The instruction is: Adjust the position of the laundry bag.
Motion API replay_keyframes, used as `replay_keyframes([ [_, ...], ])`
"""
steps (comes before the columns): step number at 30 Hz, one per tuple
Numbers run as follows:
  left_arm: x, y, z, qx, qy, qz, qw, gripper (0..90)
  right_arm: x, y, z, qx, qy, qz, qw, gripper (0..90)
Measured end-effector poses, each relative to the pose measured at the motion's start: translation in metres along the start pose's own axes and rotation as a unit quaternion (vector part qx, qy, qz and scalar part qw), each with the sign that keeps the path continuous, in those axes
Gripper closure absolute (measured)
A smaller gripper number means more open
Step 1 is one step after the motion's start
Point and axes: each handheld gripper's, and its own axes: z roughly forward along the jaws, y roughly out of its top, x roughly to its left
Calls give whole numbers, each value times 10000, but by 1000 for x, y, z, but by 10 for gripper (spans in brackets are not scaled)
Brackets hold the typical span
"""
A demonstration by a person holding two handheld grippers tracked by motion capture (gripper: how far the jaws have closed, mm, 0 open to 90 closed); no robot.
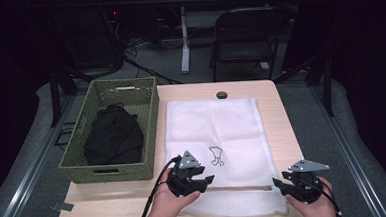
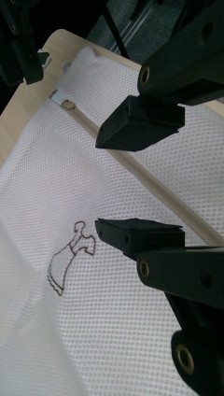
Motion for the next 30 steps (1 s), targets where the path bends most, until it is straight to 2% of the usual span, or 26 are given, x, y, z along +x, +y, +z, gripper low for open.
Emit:
replay_keyframes([
  [3,-5,6,8,42,104,168,9998,532,-1,-2,-1,-63,65,109,9999,540],
  [10,-16,18,27,110,-26,244,9996,534,-4,-3,-3,-249,96,346,9990,476],
  [12,-18,20,33,203,-60,291,9994,558,-6,-4,-3,-253,84,360,9990,479],
  [14,-20,22,39,279,-152,355,9989,588,-7,-5,-1,-172,28,268,9995,498],
  [16,-22,24,45,316,-217,350,9987,598,-8,-8,2,-63,-46,108,9999,540],
  [20,-25,28,55,330,-301,344,9984,621,-10,-9,5,-65,-12,78,9999,568],
  [23,-27,29,60,305,-342,330,9984,630,-11,-10,7,-60,21,93,9999,579],
  [25,-28,30,64,358,-347,367,9981,645,-13,-10,9,-37,28,160,9999,585],
  [27,-31,31,68,326,-366,322,9983,652,-15,-11,12,-13,4,233,9997,586],
  [30,-34,32,72,365,-379,432,9977,651,-21,-12,14,35,15,371,9993,595],
])
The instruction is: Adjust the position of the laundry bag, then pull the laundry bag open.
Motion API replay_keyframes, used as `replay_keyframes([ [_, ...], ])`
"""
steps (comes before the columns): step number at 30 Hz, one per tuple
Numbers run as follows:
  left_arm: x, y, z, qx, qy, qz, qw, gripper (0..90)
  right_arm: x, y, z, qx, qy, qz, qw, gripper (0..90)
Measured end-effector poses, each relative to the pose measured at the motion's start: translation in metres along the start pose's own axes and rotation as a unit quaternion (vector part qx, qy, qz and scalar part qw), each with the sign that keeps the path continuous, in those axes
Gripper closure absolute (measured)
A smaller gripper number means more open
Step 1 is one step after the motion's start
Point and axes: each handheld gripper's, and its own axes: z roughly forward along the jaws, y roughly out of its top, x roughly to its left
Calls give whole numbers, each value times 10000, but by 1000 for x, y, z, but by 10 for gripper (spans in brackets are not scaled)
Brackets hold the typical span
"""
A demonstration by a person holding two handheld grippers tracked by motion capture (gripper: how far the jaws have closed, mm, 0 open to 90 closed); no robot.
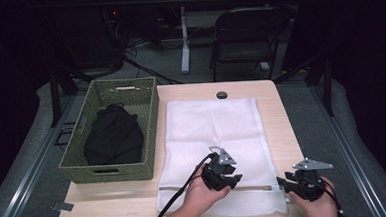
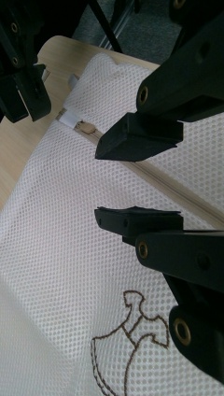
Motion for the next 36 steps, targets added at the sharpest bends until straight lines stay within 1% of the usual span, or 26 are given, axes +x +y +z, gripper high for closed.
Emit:
replay_keyframes([
  [1,-2,0,2,-26,-16,-44,10000,651,-4,0,1,17,-17,86,10000,603],
  [2,-2,1,4,10,28,4,10000,651,-4,0,1,17,-17,86,10000,603],
  [5,-4,2,9,24,-39,5,10000,653,-8,-1,2,10,18,178,9998,620],
  [7,-6,3,12,59,-64,49,10000,654,-10,-1,4,29,70,240,9997,629],
  [8,-7,4,13,50,-86,36,9999,653,-10,-1,5,61,109,295,9995,633],
  [9,-8,4,14,65,-97,51,9999,653,-10,-1,6,66,133,300,9994,633],
  [11,-10,4,16,36,-120,-1,9999,652,-9,-2,7,86,163,332,9993,634],
  [12,-10,5,17,59,-113,47,9999,652,-9,-2,7,92,188,337,9992,634],
  [14,-11,5,20,65,-120,21,9999,653,-9,-2,8,100,213,335,9992,634],
  [16,-12,4,24,88,-143,39,9999,653,-8,-2,9,101,223,333,9991,631],
  [20,-15,4,30,127,-193,20,9997,650,-7,-2,11,134,281,366,9988,611],
  [21,-15,4,31,138,-161,45,9998,649,-8,-2,11,132,284,358,9989,600],
  [22,-15,4,32,153,-221,58,9996,648,-8,-3,12,121,292,371,9988,585],
  [24,-17,3,34,132,-235,30,9996,643,-8,-3,13,122,277,418,9987,570],
  [28,-17,3,37,121,-218,42,9997,636,-10,-3,16,178,292,440,9984,566],
  [29,-18,2,38,117,-227,13,9997,635,-10,-2,17,189,290,456,9984,565],
  [30,-18,2,38,156,-241,63,9996,635,-10,-2,17,185,295,472,9983,565],
  [31,-19,2,39,134,-247,38,9996,635,-9,-2,18,189,304,478,9982,563],
  [33,-19,2,41,167,-267,69,9995,635,-9,-1,18,191,302,472,9982,553],
  [34,-20,2,42,192,-224,73,9995,635,-9,-1,19,186,292,457,9984,546],
  [35,-19,2,43,215,-301,72,9993,635,-8,-1,19,203,292,436,9984,545],
  [36,-20,1,44,219,-325,76,9992,635,-8,-1,20,215,307,437,9983,545],
])
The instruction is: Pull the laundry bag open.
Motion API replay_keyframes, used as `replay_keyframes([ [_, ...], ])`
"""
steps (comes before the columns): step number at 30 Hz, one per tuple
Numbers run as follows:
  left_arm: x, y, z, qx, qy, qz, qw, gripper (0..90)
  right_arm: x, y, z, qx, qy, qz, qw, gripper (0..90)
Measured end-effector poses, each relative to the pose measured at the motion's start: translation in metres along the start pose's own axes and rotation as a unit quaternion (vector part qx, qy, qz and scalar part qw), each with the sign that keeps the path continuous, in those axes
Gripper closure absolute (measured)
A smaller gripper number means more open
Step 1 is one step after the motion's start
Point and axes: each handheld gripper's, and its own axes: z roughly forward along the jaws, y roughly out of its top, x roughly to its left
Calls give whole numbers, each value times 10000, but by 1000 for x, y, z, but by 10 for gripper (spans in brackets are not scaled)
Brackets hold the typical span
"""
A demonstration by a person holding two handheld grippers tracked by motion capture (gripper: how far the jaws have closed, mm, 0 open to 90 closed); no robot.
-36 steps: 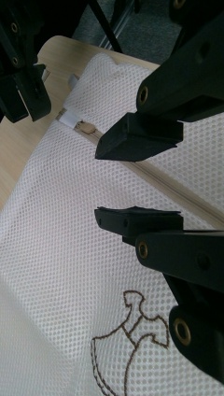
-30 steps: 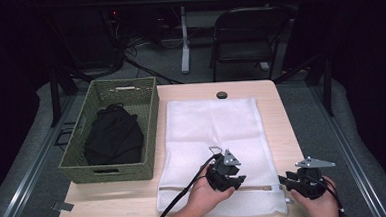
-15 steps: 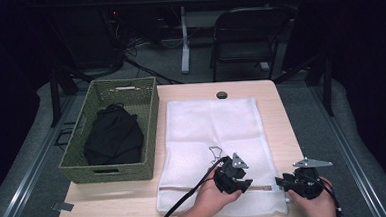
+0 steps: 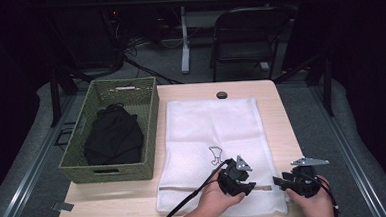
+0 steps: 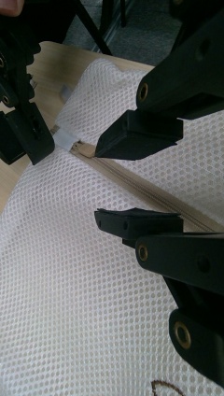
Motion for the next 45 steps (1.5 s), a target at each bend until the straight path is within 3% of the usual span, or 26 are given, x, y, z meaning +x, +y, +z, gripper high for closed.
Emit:
replay_keyframes([
  [19,-7,-5,18,204,-11,149,9997,623,-2,2,7,81,265,306,9991,547],
  [28,-7,-5,17,195,20,196,9996,603,2,2,11,229,155,58,9996,661],
  [36,-7,-5,15,172,34,200,9996,589,7,3,13,284,85,-175,9994,816],
  [45,-8,-4,16,164,14,177,9997,628,5,5,9,174,219,-76,9996,876],
])
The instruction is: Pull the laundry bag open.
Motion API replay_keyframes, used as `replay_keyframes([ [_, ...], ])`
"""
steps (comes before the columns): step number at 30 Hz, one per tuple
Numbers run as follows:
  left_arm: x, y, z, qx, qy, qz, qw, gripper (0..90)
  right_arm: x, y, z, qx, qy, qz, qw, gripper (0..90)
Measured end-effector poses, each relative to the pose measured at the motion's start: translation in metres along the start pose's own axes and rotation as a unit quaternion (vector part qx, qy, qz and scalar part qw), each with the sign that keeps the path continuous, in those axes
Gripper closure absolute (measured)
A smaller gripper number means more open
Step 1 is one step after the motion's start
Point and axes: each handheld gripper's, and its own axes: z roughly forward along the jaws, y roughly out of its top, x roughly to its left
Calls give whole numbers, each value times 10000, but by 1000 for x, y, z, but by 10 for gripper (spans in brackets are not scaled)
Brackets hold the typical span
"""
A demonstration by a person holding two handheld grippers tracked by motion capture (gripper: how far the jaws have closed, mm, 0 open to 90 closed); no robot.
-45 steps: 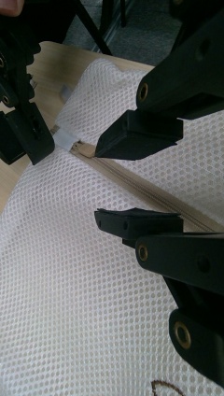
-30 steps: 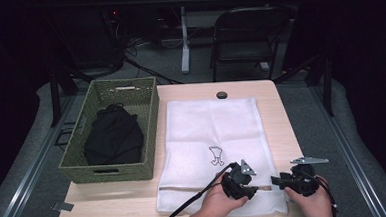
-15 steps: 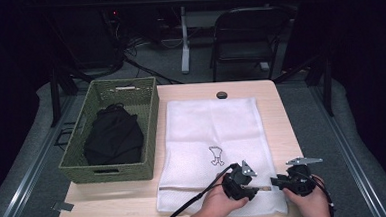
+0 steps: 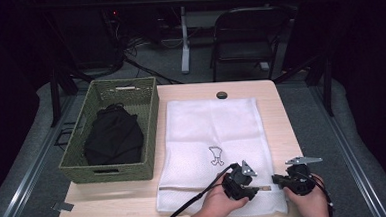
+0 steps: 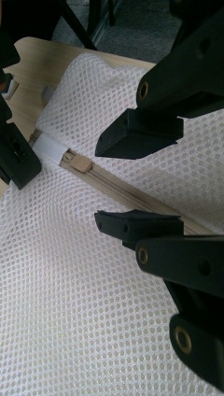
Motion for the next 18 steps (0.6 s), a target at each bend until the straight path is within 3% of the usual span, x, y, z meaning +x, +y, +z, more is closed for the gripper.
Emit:
replay_keyframes([
  [5,-1,1,0,-39,-118,-70,9999,665,1,2,-7,-167,14,-31,9999,880],
  [8,-2,2,0,-50,-72,-53,9999,682,2,4,-11,-311,34,-41,9995,881],
  [18,-4,7,0,-65,-218,-87,9997,713,4,6,-19,-474,93,-43,9988,881],
])
